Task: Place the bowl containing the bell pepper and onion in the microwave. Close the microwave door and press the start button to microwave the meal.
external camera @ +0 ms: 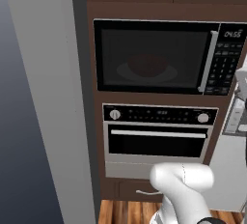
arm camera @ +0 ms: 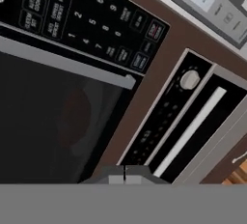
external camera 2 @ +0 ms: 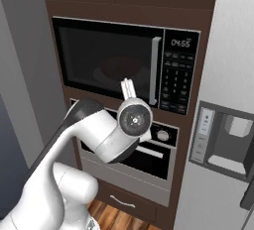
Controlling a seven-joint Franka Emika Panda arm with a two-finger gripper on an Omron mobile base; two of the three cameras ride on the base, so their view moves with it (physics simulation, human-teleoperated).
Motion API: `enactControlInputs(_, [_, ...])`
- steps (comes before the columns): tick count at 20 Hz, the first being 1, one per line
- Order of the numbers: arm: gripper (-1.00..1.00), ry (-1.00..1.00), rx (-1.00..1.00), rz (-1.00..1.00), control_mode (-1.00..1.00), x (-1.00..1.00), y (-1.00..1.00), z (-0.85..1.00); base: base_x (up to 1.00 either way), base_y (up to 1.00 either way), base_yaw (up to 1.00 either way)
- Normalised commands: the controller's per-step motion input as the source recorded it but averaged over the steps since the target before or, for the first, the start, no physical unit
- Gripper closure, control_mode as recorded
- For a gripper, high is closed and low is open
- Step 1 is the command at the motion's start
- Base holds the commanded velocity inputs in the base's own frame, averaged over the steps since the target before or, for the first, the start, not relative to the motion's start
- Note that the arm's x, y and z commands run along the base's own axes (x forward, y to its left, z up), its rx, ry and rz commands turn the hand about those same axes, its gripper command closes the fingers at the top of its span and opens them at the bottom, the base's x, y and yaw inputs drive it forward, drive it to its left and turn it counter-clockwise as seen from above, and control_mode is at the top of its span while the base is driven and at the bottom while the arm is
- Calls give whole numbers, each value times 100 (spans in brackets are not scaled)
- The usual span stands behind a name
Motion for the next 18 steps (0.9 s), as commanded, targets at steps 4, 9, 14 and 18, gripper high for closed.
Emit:
enactControlInputs(4, [100,-1,0,-15,-100,31,0,-41,0,0,0])
enactControlInputs(9, [100,-3,0,-14,-100,35,-1,-34,0,0,0])
enactControlInputs(14, [100,-7,5,-4,-100,17,-16,-2,0,0,0])
enactControlInputs(18, [100,0,7,0,-100,0,-23,0,0,0,0])
